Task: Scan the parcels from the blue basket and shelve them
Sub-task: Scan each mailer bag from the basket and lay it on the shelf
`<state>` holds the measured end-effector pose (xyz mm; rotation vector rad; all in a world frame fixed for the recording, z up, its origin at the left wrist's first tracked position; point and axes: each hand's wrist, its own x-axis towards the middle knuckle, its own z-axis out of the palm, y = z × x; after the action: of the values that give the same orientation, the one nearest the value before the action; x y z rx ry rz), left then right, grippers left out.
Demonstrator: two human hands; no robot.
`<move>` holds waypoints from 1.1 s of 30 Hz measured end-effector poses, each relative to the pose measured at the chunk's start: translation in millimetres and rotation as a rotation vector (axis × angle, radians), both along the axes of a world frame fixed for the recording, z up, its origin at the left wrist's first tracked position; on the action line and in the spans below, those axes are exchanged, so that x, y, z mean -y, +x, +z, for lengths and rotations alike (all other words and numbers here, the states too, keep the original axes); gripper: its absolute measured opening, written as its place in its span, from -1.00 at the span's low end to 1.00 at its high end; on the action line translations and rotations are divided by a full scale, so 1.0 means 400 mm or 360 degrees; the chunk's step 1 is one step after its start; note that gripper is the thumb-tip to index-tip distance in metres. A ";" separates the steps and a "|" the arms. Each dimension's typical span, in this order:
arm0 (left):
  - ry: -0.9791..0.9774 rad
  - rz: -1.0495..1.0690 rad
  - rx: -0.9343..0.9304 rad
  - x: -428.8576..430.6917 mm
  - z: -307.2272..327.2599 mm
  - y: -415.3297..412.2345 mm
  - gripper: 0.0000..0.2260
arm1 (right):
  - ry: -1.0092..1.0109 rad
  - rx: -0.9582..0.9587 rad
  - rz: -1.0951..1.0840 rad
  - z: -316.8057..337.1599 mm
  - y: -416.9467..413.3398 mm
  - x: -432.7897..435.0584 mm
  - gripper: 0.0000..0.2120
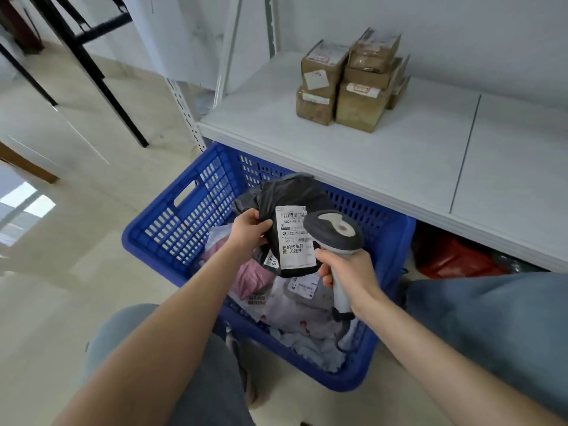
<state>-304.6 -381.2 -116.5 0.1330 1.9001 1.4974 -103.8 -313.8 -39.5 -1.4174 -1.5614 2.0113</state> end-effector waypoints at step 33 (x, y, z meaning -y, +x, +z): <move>0.0036 0.0044 0.0009 -0.006 -0.009 0.014 -0.71 | -0.0040 0.0109 -0.0089 0.013 0.032 0.089 -0.77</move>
<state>-299.0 -378.9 -120.1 0.1133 1.8883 1.5362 -90.9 -349.4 -34.5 -1.5369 -1.5111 1.9770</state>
